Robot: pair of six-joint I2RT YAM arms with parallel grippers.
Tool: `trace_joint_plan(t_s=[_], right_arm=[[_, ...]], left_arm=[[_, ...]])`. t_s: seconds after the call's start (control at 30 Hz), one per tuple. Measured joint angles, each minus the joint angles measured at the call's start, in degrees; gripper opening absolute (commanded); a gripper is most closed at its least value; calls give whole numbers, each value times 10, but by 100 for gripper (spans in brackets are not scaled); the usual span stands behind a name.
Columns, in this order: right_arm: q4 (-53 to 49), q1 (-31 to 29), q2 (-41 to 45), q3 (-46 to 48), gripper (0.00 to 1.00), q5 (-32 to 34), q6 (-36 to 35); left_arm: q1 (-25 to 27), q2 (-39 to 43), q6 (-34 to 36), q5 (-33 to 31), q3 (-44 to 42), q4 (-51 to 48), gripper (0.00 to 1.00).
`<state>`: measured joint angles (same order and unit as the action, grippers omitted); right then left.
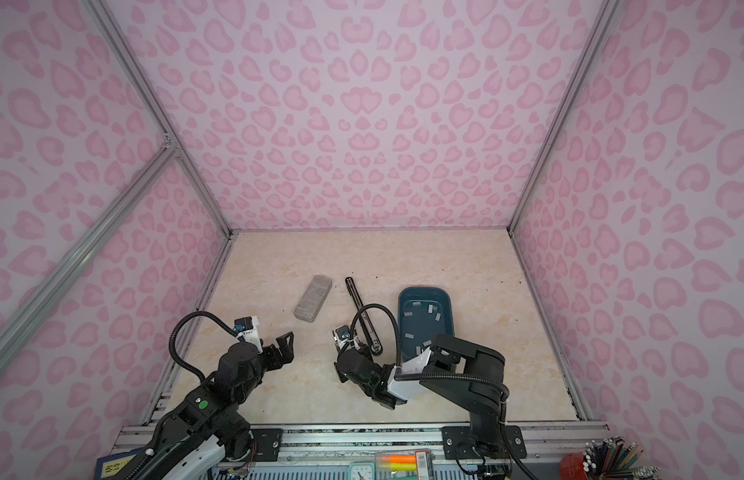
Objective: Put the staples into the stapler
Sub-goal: 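Open the right gripper to release the strip into the white stapler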
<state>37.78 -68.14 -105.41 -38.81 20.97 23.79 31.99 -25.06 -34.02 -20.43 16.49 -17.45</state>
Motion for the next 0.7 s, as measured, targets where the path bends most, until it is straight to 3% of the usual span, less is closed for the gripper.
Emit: trace_joint_plan(t_s=[0.7], right_arm=[[-20, -1, 0, -4, 4, 0, 28]], left_arm=[[0, 2, 0, 0, 0, 0, 98]])
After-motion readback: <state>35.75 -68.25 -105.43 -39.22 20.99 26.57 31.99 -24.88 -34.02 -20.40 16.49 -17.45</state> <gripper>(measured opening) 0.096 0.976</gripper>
